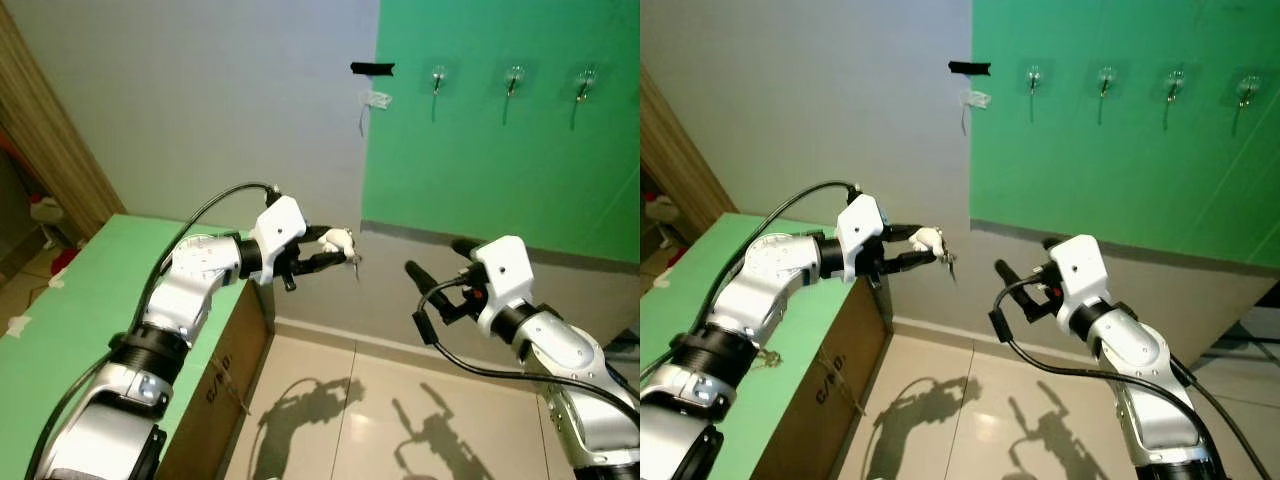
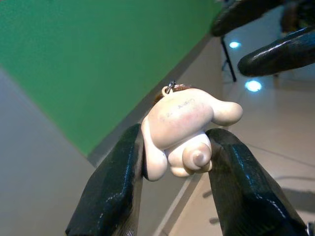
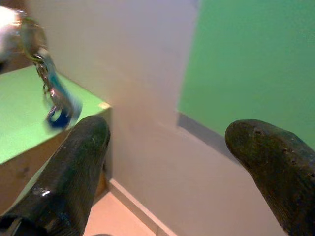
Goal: Hang keys on a hook
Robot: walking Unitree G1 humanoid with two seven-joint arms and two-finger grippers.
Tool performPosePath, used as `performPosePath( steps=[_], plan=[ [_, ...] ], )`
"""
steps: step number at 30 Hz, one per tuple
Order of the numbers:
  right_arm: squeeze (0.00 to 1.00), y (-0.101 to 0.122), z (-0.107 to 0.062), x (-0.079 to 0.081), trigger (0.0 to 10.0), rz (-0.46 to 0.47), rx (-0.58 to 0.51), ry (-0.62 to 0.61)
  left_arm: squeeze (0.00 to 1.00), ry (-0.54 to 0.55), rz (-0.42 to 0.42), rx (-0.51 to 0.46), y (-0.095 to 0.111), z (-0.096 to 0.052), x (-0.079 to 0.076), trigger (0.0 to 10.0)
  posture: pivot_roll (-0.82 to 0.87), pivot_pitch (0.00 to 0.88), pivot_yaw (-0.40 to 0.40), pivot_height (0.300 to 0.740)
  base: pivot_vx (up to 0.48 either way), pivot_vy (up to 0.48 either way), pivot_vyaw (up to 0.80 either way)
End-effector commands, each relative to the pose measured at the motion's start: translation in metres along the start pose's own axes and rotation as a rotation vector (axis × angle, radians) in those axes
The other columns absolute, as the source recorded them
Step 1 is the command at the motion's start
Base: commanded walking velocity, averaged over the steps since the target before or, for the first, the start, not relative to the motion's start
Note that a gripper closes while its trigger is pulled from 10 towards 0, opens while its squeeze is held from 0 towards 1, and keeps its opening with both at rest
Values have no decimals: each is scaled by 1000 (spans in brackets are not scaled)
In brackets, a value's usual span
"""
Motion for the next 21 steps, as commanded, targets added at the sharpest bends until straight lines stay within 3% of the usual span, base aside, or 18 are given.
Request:
performPosePath(
  steps=[1,9,21],
  plan=[
    [0,19,5,4,10000,-29,-49,64,0,-26,37,-7,16,-3,6,0,-235,0,90,740,0,0,0],
    [0,58,12,8,10000,-91,-132,208,0,-107,64,-62,50,-4,12,0,-234,0,94,740,0,0,0],
    [0,89,14,2,10000,-128,-192,262,0,-176,104,-29,57,-6,14,0,-238,0,99,740,0,0,0]
  ],
)
Point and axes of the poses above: a point about 5 cm out from each wrist's last joint towards the gripper, its own z axis pointing out of the wrist towards the gripper, its own y axis along the axis of the wrist's last joint, x = y × z, the point moved 4 cm from there along z, pointing out of the wrist towards the gripper, and after that the axes turned 14 degrees about -z, right-handed, at the moved point
